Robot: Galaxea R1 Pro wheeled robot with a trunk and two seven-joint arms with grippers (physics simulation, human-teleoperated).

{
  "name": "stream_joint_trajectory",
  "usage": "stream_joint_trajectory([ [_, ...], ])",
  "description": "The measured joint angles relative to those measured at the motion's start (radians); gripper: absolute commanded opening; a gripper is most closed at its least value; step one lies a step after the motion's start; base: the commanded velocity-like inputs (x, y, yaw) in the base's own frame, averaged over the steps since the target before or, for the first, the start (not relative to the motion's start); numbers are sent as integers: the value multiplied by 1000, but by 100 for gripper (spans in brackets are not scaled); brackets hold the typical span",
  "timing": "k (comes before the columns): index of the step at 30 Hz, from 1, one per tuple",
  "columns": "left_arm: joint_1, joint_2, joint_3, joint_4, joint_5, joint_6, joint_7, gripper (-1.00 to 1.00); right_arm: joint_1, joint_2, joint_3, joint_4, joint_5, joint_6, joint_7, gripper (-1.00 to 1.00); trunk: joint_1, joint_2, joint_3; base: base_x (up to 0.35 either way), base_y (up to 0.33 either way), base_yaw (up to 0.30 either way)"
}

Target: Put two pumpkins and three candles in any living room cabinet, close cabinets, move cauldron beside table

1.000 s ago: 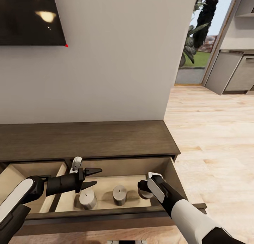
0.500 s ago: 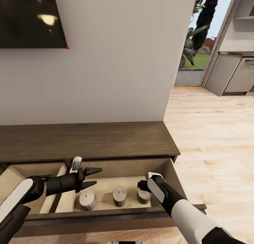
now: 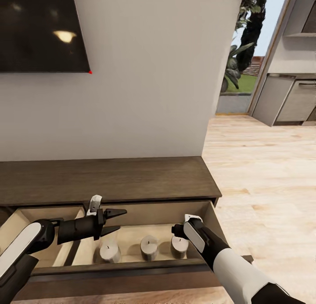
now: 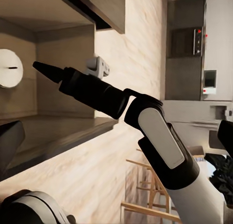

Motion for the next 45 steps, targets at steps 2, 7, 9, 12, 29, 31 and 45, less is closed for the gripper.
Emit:
stream_joint_trajectory([
  [2, -1, 0, -1, 0, 0, 0, 0, 100, 0, 0, 0, 0, 0, 0, 0, 100, -8, 14, 6, -17, 0, 0],
  [7, -1, 0, -1, 0, 0, 0, 0, 100, 0, 0, 0, 0, 0, -1, 0, 100, -27, 49, 22, -4, 0, 0],
  [9, -1, -4, -1, -1, 0, 0, 0, 100, 0, -1, 0, -2, 0, -5, 0, 100, -35, 63, 28, 0, 0, 0],
  [12, -1, -6, -1, 0, 0, 0, 1, 100, 0, -1, 0, -6, 0, -9, 0, 100, -46, 84, 38, 0, 0, 0],
  [29, -3, -12, -2, 0, 0, 0, 2, 100, 0, -9, 0, -12, 0, -11, 39, 100, -111, 203, 91, 0, 0, 0],
  [31, -3, -12, -1, 0, 0, 0, 2, 100, 0, -8, 0, -12, 0, -10, 40, 100, -119, 217, 97, 0, 0, 0],
  [45, -3, -12, -1, 2, -1, 0, 4, 100, 0, -9, 0, -20, -1, 0, 42, 100, -173, 315, 141, -83, 0, 0],
])
